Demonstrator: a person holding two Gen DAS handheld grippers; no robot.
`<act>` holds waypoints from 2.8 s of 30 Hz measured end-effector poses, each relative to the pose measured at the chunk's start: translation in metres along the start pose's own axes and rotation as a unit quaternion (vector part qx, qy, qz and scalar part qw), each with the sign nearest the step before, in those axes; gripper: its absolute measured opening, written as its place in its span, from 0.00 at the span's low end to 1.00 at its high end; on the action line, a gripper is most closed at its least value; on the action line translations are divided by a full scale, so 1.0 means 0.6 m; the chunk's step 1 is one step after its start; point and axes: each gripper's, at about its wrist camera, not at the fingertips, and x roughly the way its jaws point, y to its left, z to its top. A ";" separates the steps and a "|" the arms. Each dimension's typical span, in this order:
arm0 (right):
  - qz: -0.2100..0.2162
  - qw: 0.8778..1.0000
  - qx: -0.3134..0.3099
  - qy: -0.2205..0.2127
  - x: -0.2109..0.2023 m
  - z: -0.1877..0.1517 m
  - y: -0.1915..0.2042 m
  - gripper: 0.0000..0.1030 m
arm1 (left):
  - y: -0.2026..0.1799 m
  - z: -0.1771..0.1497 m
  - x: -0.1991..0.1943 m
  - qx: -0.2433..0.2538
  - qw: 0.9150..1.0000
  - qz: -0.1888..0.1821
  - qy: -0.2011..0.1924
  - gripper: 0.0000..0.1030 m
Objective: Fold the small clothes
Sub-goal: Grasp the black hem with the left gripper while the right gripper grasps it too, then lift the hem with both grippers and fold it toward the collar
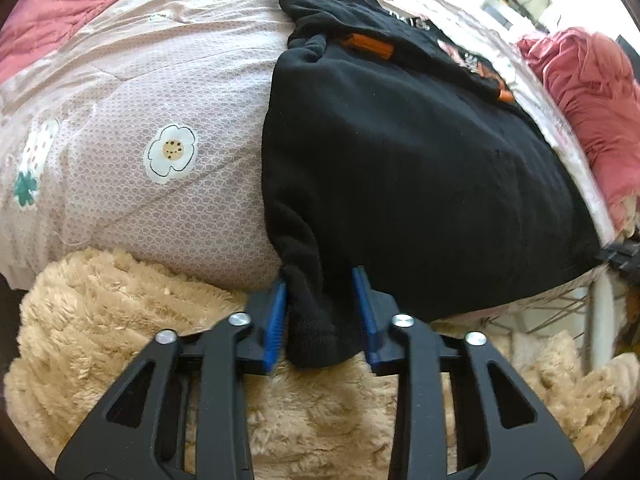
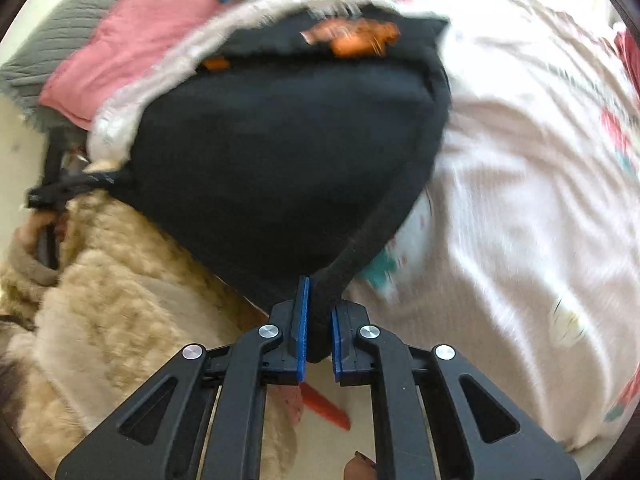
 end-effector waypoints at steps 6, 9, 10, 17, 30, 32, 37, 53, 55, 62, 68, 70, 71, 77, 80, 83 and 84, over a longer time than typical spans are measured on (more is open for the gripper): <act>0.027 0.997 0.017 -0.073 -0.048 0.039 -0.010 0.08 | 0.005 0.009 -0.016 -0.004 1.000 -0.023 -0.009 0.03; 0.039 0.992 0.025 -0.115 -0.067 0.056 -0.017 0.08 | 0.005 0.019 -0.045 -0.009 0.998 -0.040 -0.037 0.03; 0.038 0.991 0.025 -0.125 -0.071 0.058 -0.016 0.08 | 0.005 0.023 -0.057 -0.012 0.998 -0.047 -0.047 0.03; 0.028 0.977 0.040 -0.210 -0.125 0.091 -0.045 0.08 | 0.016 0.077 -0.144 -0.029 0.990 -0.063 -0.122 0.03; 0.009 0.944 0.065 -0.322 -0.168 0.153 -0.066 0.08 | 0.010 0.172 -0.207 -0.057 0.975 -0.075 -0.203 0.03; 0.004 0.941 0.066 -0.333 -0.173 0.162 -0.068 0.08 | 0.009 0.185 -0.212 -0.059 0.973 -0.073 -0.210 0.03; -0.005 0.937 0.068 -0.342 -0.177 0.186 -0.077 0.08 | 0.006 0.214 -0.218 -0.065 0.970 -0.071 -0.224 0.03; -0.043 0.933 0.062 -0.351 -0.157 0.255 -0.100 0.08 | 0.007 0.307 -0.196 -0.080 0.963 -0.061 -0.250 0.03; -0.044 0.934 0.063 -0.348 -0.149 0.265 -0.106 0.08 | 0.009 0.314 -0.187 -0.080 0.963 -0.056 -0.249 0.03; -0.034 0.940 0.083 -0.330 -0.115 0.297 -0.135 0.08 | 0.017 0.343 -0.148 -0.084 0.967 -0.044 -0.237 0.03; -0.054 0.945 0.085 -0.313 -0.078 0.322 -0.150 0.08 | 0.024 0.366 -0.112 -0.085 0.970 -0.042 -0.224 0.03; -0.053 0.946 0.090 -0.307 -0.067 0.327 -0.156 0.08 | 0.026 0.373 -0.101 -0.086 0.971 -0.040 -0.220 0.03; -0.052 0.947 0.093 -0.304 -0.061 0.330 -0.160 0.08 | 0.028 0.376 -0.094 -0.087 0.971 -0.040 -0.217 0.03; -0.055 0.951 0.105 -0.287 -0.024 0.348 -0.178 0.08 | 0.044 0.393 -0.052 -0.094 0.974 -0.037 -0.202 0.03; -0.063 0.952 0.109 -0.278 -0.003 0.359 -0.187 0.08 | 0.048 0.399 -0.033 -0.097 0.975 -0.037 -0.195 0.03; -0.077 0.954 0.108 -0.268 0.017 0.369 -0.194 0.08 | 0.051 0.404 -0.016 -0.099 0.976 -0.034 -0.191 0.04; -0.081 0.955 0.107 -0.264 0.024 0.371 -0.195 0.08 | 0.052 0.406 -0.009 -0.101 0.976 -0.033 -0.189 0.03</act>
